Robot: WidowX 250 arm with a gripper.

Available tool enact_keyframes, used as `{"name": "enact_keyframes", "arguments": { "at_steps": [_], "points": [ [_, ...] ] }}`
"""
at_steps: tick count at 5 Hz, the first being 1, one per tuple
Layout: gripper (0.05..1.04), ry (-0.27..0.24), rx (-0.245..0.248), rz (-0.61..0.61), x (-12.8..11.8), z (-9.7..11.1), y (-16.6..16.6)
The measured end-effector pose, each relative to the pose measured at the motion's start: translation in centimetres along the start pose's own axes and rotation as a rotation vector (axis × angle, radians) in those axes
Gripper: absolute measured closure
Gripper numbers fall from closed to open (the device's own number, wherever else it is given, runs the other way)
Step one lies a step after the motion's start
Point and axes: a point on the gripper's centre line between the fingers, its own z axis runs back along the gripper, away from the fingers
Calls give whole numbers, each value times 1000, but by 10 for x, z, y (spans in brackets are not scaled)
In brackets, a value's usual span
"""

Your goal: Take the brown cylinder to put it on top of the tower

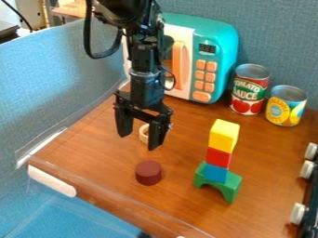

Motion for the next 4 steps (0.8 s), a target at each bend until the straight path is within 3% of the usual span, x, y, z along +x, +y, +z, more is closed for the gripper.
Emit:
{"name": "enact_keyframes", "arguments": {
  "at_steps": [1,2,3,4],
  "points": [
    [83,29,-15,-3,-2,-11,-2],
    [83,-19,-14,-74,-6,-16,-7],
    [83,-43,18,-138,-9,-15,-12],
    [83,-49,16,-105,-13,-17,-14]
  ]
}}
